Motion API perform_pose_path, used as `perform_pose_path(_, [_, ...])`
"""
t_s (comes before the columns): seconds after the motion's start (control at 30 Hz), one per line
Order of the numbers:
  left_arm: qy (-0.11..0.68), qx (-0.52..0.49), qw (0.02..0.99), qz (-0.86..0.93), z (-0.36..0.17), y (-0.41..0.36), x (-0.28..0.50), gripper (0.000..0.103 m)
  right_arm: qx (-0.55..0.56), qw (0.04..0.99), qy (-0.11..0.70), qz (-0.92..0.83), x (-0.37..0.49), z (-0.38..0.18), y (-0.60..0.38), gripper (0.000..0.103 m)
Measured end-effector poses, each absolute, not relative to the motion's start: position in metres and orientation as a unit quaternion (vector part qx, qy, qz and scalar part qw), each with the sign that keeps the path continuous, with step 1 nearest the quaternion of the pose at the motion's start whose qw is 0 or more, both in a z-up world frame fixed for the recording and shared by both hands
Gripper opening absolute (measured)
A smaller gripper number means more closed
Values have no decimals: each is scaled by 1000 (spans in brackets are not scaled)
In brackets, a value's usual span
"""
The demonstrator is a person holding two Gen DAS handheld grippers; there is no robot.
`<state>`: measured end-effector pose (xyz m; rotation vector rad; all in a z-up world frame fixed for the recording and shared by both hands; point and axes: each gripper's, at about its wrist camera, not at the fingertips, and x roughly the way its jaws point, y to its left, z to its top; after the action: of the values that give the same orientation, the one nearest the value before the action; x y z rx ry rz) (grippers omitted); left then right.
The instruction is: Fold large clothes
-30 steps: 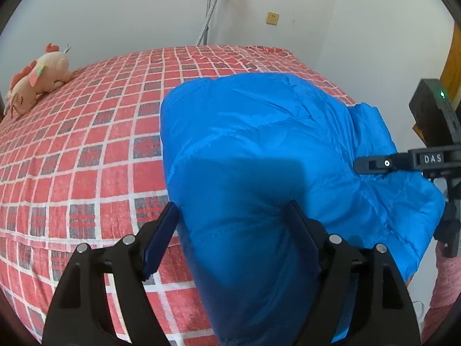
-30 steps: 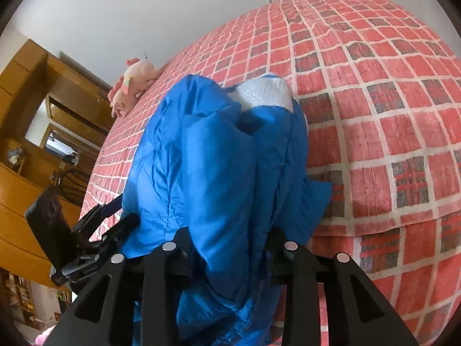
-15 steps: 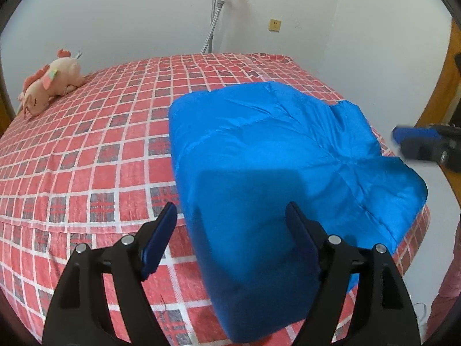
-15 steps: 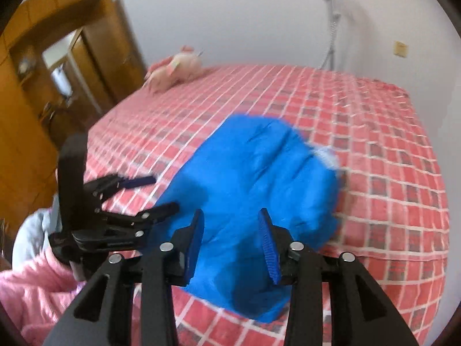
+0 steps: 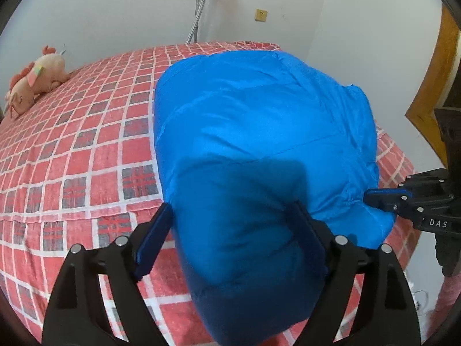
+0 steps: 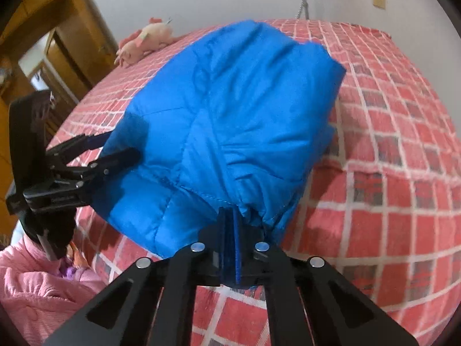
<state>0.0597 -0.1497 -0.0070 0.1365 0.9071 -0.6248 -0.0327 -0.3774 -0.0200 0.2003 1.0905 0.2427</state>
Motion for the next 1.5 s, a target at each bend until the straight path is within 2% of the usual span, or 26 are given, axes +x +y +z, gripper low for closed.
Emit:
perform_pose_path(0.23, [442,46,845,-299,-8,-146,66,84,91,852,506,94,-36,-14,-372,2])
perform_pose_path(0.33, [455,30,834,-311,4,-138,73,83,100,860,490,102,-38,14,-371,10])
perform_pose_path(0.43, [428,10,851,-302,31,-125,86,83,88,882,452,99,-31,48,-363,27])
perform_pose_path(0.47, [421,8,857,-297,38,-125,91,83,87,887,442,95,-24,57,-360,28])
perform_pose_path(0.63, [418,9,869,-265,48,-146,127,83,87,896,433,46,32,66,-350,27])
perform_pose_path(0.83, [459,13,855,-242,19,-175,152,82,106,881,460,-34,77,25,-371,26])
perform_pose_path(1.13, [480,23,845,-236,-6,-182,160,83,150,872,466,-34,82,-31,-399,24])
perform_pose_path(1.23, [485,22,841,-237,-4,-181,163,83,158,869,468,-30,82,-26,-401,24])
perform_pose_path(1.33, [476,13,846,-239,7,-168,153,81,155,878,453,-19,68,-7,-399,29])
perform_pose_path(1.5, [439,24,866,-237,25,-148,113,81,122,891,436,0,33,20,-383,32])
